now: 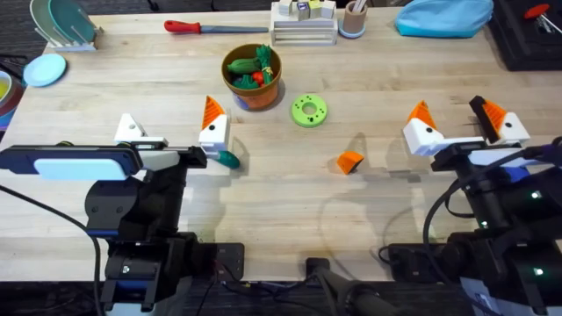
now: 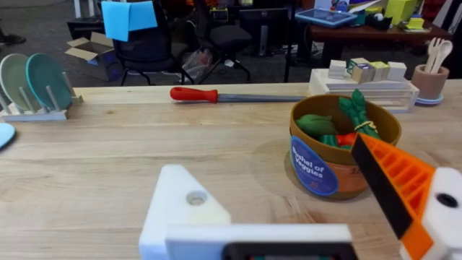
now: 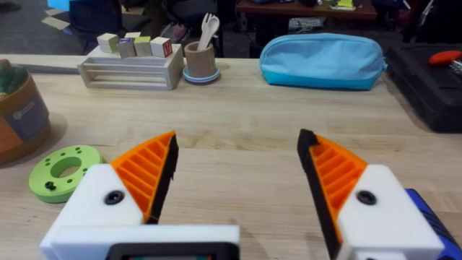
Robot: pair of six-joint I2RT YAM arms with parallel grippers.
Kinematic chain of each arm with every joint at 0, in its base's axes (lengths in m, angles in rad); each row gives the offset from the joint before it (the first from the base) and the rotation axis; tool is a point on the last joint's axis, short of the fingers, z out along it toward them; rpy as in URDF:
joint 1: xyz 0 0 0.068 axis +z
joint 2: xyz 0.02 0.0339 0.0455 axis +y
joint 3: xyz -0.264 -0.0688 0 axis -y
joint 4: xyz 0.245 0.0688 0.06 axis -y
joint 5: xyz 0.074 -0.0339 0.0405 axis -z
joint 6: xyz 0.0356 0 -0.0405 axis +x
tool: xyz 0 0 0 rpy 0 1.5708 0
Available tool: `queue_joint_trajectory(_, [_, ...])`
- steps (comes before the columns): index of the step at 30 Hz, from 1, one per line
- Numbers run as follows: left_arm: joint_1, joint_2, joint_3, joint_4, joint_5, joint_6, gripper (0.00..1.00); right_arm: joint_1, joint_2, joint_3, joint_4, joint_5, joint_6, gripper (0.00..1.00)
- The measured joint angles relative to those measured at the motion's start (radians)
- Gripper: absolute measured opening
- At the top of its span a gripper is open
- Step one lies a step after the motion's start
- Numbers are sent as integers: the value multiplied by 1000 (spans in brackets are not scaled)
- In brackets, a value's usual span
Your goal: Pick up the gripper from the table and insert it into the empty holder that is missing its gripper. Then pick up a screw, insert it into the mounting hole, and use the screwdriver to tighten it. Finally, clean up the table by picking up the vegetable and placing it into the bucket.
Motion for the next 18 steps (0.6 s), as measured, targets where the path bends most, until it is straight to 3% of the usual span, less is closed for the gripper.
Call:
queue_joint_trajectory(12, [0,0,0,2,0,0,993,0,0,1,-10,1,0,991])
queue_joint_trajectory(18, [0,0,7,59,-1,-31,992,0,0,4,2,-4,0,991])
